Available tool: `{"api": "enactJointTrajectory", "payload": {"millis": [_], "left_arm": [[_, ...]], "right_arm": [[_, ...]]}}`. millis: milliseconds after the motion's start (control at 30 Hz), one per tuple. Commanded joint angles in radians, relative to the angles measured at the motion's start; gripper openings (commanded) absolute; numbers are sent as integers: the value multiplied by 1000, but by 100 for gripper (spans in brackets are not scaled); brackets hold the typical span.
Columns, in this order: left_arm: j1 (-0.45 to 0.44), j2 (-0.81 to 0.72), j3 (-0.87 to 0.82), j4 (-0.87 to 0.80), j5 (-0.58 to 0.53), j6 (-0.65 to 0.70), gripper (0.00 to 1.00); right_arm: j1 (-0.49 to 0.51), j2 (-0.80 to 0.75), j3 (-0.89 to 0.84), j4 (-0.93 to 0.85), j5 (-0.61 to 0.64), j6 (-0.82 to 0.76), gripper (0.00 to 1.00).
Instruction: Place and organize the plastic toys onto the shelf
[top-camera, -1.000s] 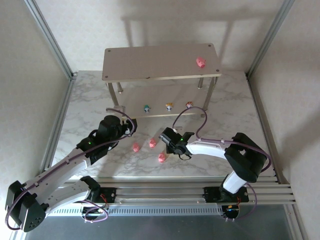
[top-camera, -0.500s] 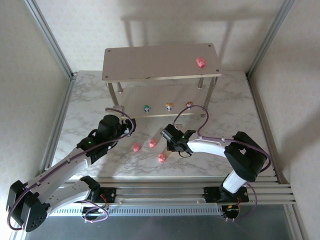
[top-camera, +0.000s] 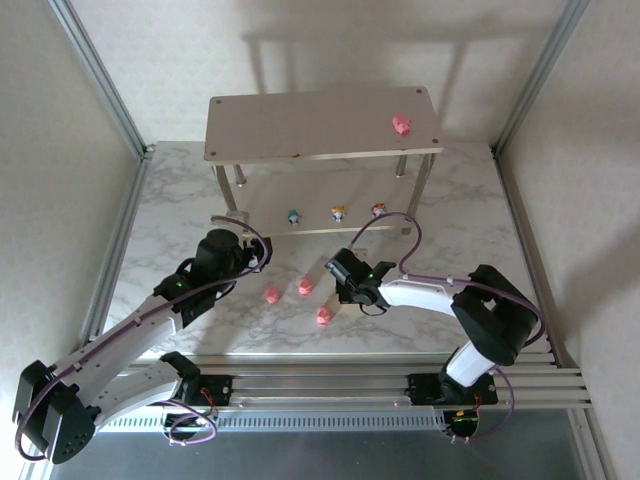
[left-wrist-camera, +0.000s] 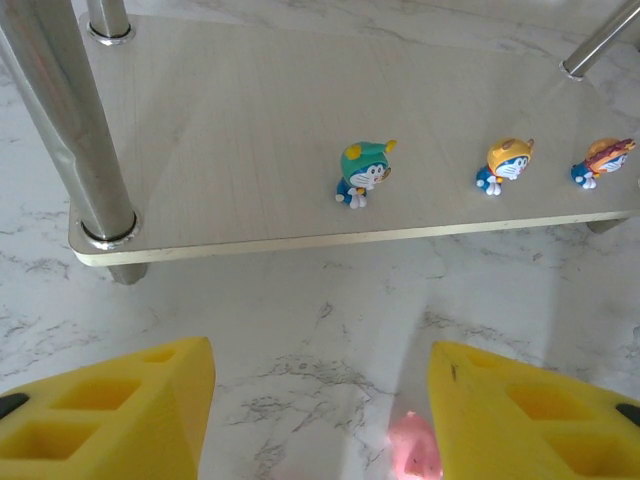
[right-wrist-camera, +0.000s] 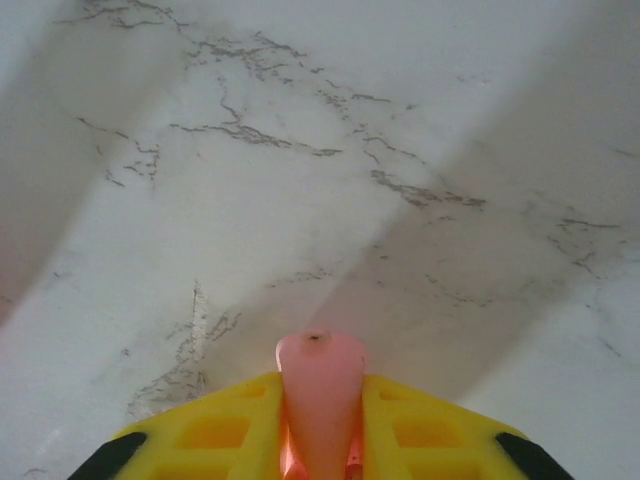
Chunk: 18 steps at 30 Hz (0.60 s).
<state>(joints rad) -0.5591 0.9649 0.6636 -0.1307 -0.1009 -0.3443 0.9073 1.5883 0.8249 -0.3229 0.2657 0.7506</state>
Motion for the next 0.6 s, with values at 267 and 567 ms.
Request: {"api": "enactJointTrajectory", "payload": {"millis": [267,567], "left_arm": [[14,9,158,-54,53,24,58],[14,97,378,-95,161,40,59]], "right_arm": [[-9,-301,227,-358,167,-210,21],[-84,-370,687,-460,188,-465,23]]}}
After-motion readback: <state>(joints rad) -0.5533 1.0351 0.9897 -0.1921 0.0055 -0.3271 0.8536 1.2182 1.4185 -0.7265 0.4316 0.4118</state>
